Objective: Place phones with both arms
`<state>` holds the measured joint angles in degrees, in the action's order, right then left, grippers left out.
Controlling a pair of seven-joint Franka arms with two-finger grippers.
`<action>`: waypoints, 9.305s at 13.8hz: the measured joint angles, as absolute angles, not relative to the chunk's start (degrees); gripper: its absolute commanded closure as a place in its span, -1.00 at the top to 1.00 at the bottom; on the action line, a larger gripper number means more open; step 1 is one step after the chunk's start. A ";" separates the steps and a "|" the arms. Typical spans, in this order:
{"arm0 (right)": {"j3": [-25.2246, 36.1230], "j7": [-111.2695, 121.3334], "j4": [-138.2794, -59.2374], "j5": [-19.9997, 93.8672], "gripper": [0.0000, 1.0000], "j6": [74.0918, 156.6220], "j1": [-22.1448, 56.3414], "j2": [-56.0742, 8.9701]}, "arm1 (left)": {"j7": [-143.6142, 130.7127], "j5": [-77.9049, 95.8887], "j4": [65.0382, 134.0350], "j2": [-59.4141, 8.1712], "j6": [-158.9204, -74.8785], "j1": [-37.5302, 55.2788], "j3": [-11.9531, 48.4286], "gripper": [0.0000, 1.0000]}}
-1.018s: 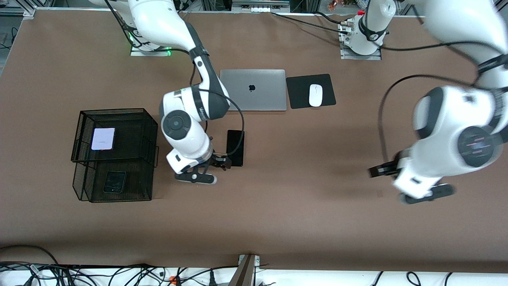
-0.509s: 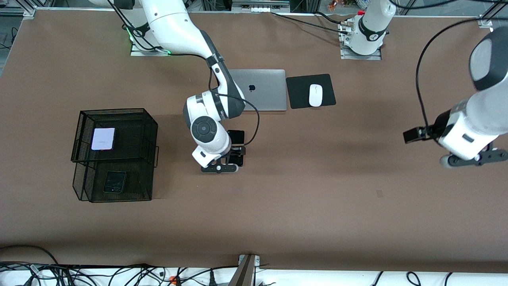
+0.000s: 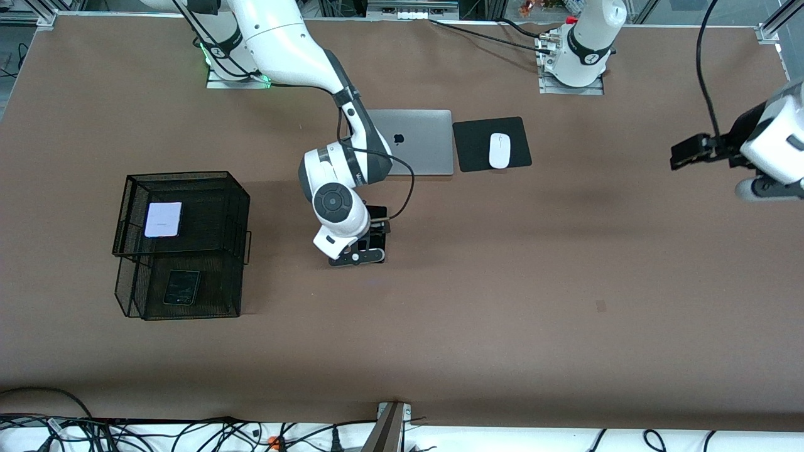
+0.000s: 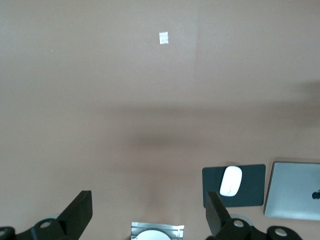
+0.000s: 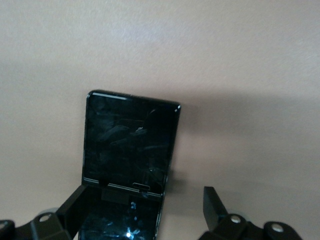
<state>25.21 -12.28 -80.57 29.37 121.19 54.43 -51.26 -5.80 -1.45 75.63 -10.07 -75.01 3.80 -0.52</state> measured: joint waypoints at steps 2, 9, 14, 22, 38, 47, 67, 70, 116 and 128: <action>24.65 -12.29 -80.71 31.26 0.99 123.29 54.57 -51.25 | -5.48 -1.45 78.60 -8.38 -75.20 3.76 -0.27 1.00; 24.10 -12.29 -83.21 32.65 0.99 128.14 54.95 -51.27 | -5.40 -1.38 80.99 -7.09 -76.78 3.76 0.26 1.00; 23.93 -12.29 -84.62 32.65 0.99 129.92 55.54 -51.28 | -5.36 -1.38 82.63 -6.51 -76.91 3.77 0.39 1.00; 24.33 -12.27 -84.93 32.36 0.06 130.15 55.77 -51.18 | -5.36 -1.36 82.98 -6.30 -77.59 3.77 0.57 1.00; 40.49 -12.46 -84.27 27.09 -0.73 117.63 56.21 -44.42 | -5.36 -1.36 83.00 -6.30 -77.65 3.77 0.60 1.00; 60.19 14.07 -83.95 26.90 -0.75 99.18 55.91 -37.52 | -5.36 -1.36 83.37 -6.30 -77.65 3.77 0.60 1.00; 61.20 22.25 -116.55 26.92 -0.68 120.89 61.86 -23.20 | -5.36 -1.35 83.85 -6.31 -77.66 3.77 0.60 1.00; 61.23 22.24 -116.74 26.92 -0.13 121.11 61.62 -23.51 | -5.36 -1.35 83.86 -6.31 -77.66 3.77 0.60 1.00; -0.50 1.50 -76.61 -0.90 1.00 99.62 0.23 -21.33 | -5.36 -1.35 83.91 -6.34 -77.66 3.76 0.60 1.00; -0.91 -4.50 -90.92 -0.88 1.00 106.32 0.23 -13.39 | -5.36 -1.35 83.91 -6.34 -77.66 3.76 0.60 1.00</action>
<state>-0.91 -4.50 -90.92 -0.88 106.32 0.23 -13.39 -5.36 -1.35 83.91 -6.34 -77.66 3.76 0.60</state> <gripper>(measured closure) 0.000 0.000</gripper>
